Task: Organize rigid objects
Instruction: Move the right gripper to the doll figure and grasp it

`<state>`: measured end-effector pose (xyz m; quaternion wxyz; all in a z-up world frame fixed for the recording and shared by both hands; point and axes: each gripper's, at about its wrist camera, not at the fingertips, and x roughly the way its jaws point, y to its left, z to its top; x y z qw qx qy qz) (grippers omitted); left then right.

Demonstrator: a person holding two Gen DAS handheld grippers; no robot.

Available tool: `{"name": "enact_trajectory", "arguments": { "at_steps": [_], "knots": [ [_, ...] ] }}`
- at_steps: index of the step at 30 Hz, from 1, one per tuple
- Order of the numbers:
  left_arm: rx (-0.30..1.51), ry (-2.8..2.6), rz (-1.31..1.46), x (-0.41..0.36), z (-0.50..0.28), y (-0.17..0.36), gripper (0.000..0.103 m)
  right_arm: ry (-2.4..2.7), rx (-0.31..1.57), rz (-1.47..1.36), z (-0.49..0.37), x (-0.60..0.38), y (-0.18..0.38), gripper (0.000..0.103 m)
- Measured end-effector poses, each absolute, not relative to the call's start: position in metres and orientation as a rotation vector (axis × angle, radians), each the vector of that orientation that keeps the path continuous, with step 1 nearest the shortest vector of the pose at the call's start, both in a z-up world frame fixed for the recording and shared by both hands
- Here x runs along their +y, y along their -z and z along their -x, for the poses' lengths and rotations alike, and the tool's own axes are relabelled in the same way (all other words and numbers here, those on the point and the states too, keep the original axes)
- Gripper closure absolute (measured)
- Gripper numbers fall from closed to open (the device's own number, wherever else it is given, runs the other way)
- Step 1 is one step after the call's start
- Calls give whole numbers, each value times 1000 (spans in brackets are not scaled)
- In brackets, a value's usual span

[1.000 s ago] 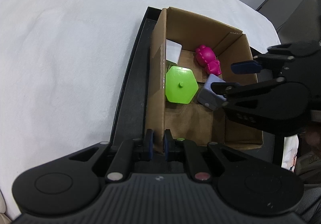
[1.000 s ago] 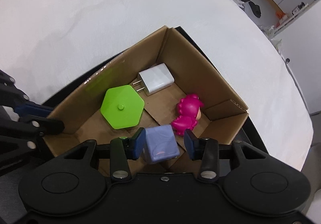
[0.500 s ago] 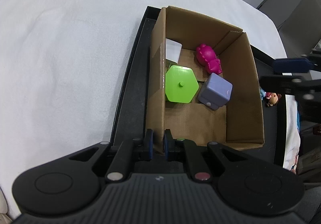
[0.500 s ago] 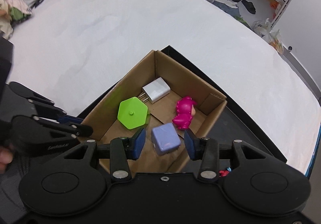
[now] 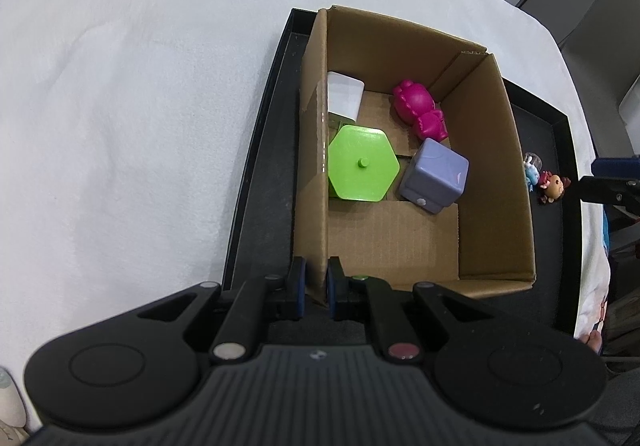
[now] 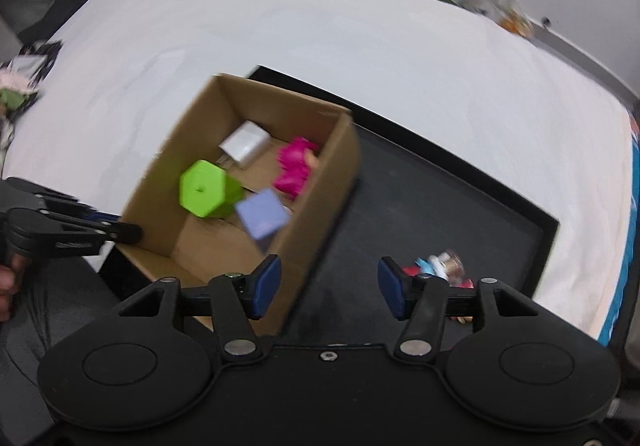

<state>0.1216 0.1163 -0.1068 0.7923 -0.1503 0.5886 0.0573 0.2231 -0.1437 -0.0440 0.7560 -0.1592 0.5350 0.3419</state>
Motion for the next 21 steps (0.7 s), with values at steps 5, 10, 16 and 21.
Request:
{"name": "enact_trajectory", "arguments": {
  "at_steps": [5, 10, 16, 21],
  "knots": [
    [1267, -132, 313, 114, -121, 106, 94, -702, 1175, 263, -236, -175, 57, 47],
    [1270, -139, 312, 112, -122, 105, 94, -667, 1175, 208, -248, -199, 67, 44],
    [1273, -145, 305, 111, -123, 104, 94, -638, 1165, 165, -261, -221, 78, 40],
    [1279, -154, 307, 111, -124, 104, 94, -648, 1163, 112, -272, -235, 86, 38]
  ]
}}
